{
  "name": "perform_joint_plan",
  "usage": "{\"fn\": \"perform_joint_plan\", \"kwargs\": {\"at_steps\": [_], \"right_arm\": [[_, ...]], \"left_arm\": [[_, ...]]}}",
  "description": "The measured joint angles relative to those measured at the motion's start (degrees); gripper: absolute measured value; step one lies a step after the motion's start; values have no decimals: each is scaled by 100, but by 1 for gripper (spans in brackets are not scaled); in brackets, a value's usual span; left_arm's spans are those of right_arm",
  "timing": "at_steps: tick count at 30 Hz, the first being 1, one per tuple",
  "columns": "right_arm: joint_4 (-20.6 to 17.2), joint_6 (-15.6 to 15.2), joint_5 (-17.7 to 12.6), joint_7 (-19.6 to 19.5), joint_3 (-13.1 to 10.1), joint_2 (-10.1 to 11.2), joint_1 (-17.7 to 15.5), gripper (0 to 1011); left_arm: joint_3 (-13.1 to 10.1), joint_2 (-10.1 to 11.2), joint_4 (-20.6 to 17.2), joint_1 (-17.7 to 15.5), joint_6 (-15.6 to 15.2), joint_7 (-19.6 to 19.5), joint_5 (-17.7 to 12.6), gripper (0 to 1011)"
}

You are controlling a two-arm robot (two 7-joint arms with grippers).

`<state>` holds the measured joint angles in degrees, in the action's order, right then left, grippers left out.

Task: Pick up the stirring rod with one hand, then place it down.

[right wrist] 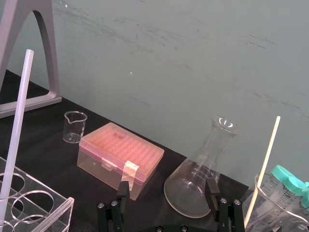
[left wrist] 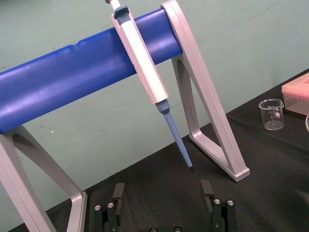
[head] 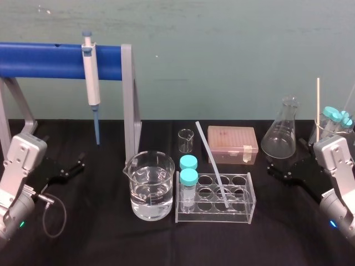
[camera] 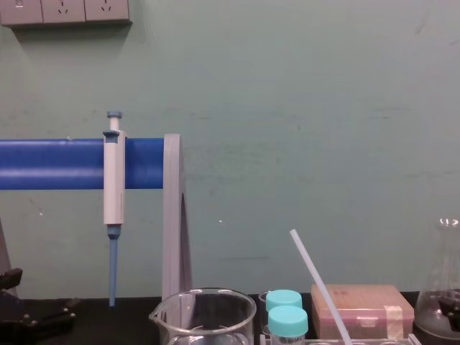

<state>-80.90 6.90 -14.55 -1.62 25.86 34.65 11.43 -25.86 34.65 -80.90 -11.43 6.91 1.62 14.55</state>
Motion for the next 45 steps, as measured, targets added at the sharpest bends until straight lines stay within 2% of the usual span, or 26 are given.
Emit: {"fn": "perform_joint_plan", "kwargs": {"at_steps": [45], "right_arm": [[0, 0, 0, 0, 0, 0, 0, 1003]], "left_arm": [[0, 0, 0, 0, 0, 0, 0, 1000]]}}
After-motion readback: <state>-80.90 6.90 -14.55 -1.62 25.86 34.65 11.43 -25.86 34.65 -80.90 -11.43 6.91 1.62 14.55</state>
